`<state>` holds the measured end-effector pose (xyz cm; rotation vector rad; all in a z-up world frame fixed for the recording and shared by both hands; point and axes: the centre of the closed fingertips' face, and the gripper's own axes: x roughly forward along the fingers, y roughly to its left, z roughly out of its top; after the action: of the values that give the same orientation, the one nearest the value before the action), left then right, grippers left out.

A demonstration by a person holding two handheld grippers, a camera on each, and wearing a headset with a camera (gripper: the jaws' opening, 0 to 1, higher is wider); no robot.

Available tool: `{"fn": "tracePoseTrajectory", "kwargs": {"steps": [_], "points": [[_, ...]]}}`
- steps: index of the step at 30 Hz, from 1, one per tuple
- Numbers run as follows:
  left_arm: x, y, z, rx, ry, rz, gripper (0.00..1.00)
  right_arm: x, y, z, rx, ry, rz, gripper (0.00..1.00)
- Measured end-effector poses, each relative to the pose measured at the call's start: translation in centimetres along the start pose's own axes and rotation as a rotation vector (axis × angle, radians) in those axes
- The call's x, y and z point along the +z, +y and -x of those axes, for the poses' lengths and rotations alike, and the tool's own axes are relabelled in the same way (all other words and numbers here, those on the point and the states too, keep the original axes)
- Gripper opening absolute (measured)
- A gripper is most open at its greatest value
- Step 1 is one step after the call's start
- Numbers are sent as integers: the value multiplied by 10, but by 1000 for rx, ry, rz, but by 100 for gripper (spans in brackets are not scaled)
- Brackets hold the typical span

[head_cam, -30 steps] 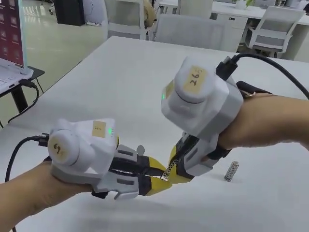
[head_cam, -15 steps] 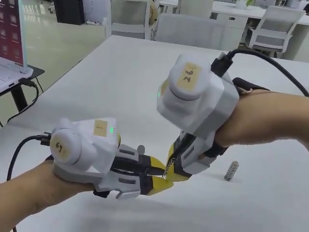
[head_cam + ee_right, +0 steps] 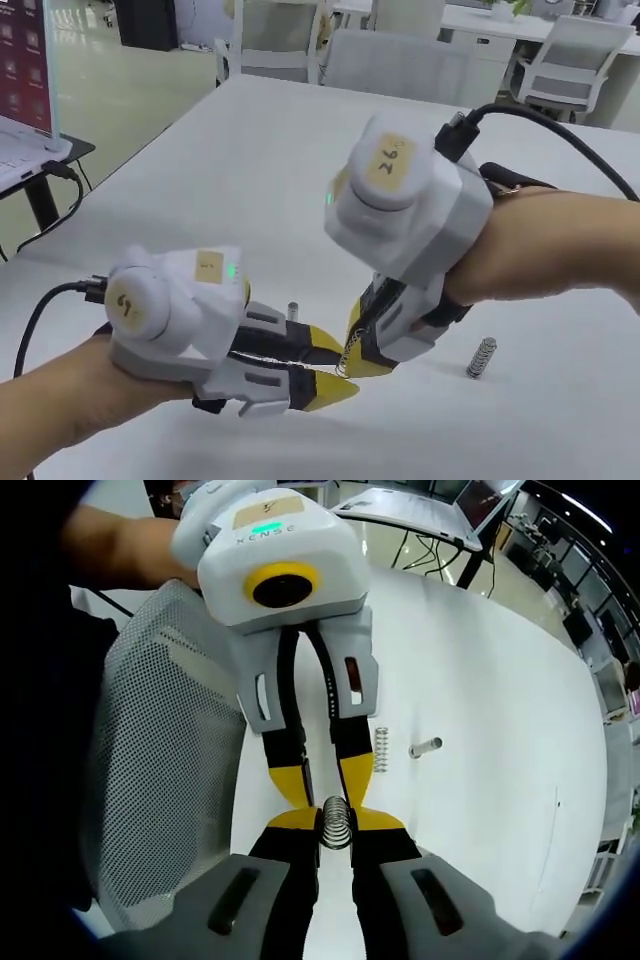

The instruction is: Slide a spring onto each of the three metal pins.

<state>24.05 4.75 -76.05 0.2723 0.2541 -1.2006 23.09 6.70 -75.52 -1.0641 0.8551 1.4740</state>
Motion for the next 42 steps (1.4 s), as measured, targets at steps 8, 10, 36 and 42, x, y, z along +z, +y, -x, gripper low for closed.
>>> {"fn": "tracePoseTrajectory", "kwargs": {"steps": [8,10,36,42], "points": [[-9,5,7,28,6,39,16,-7,-6,4,-13,10,-13,9],[-12,7,10,43,10,47,19,-8,-8,5,-18,11,-19,9],[-41,31,52,231,-5,186,51,-35,-40,21,-73,35,-88,9],[-43,34,57,256,-11,199,57,-42,-50,27,-87,42,-108,9]]}}
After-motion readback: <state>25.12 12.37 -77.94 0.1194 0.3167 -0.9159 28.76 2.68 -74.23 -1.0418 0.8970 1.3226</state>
